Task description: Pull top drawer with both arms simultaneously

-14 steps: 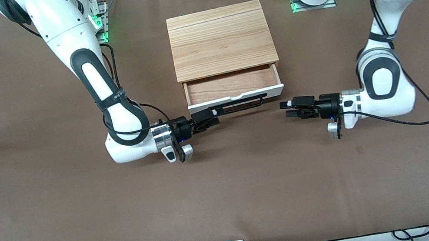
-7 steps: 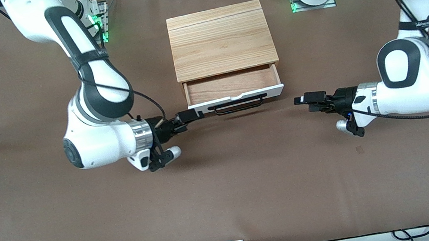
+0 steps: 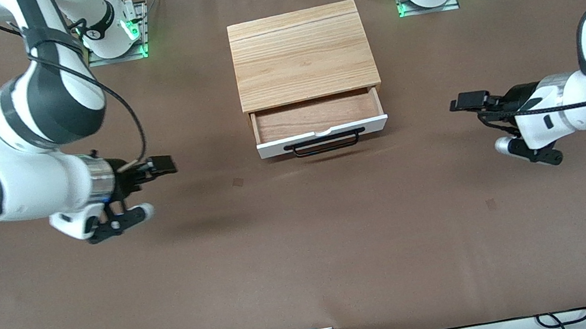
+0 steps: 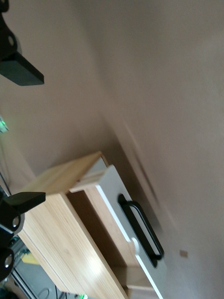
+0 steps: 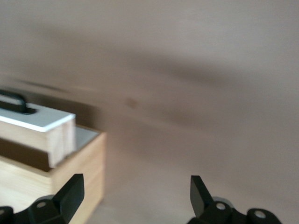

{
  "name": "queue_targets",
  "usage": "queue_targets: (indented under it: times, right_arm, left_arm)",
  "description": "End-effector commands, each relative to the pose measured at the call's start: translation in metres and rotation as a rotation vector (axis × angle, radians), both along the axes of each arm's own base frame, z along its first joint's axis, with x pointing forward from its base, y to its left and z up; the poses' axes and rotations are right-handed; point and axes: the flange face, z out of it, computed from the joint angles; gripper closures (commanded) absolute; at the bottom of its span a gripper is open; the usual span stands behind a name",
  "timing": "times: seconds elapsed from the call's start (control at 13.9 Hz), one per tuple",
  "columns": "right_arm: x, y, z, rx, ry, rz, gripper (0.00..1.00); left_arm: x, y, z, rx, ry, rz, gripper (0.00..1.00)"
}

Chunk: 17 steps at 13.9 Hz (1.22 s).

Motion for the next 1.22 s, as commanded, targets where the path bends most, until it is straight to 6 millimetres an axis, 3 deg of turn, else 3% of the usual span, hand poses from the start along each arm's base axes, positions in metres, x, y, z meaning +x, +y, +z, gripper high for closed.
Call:
queue_targets:
  times: [0.0,0.14,0.22,0.36,0.57,0.79,1.01,1.15]
  right_arm:
    - [0.004,-0.044,0.016,-0.109,-0.038,-0.056,0.00]
    - [0.012,-0.072,0.043,-0.127,-0.097,-0.081,0.00]
    - [0.012,-0.081,0.049,-0.141,-0.100,-0.097,0.00]
    - [0.012,-0.095,0.055,-0.227,-0.122,-0.118,0.00]
    - [0.016,-0.134,0.067,-0.239,-0.133,-0.177,0.00]
    - [0.010,-0.181,0.091,-0.172,-0.152,-0.234,0.00]
    - [-0.011,-0.192,0.130,-0.192,-0.200,-0.230,0.00]
    - [-0.024,-0.212,0.138,-0.174,-0.196,-0.267,0.00]
  left_arm:
    - [-0.002,0.014,0.037,0.127,-0.006,-0.020,0.00]
    - [-0.006,0.026,0.061,0.209,-0.018,-0.028,0.00]
    - [-0.010,0.029,0.067,0.237,-0.017,-0.030,0.00]
    - [-0.026,0.034,0.105,0.288,-0.076,-0.014,0.00]
    - [-0.055,0.051,0.126,0.339,-0.112,0.042,0.00]
    - [-0.084,0.060,0.131,0.383,-0.221,0.171,0.00]
    - [-0.111,0.080,0.130,0.390,-0.278,0.219,0.00]
    - [-0.122,0.083,0.127,0.389,-0.332,0.242,0.00]
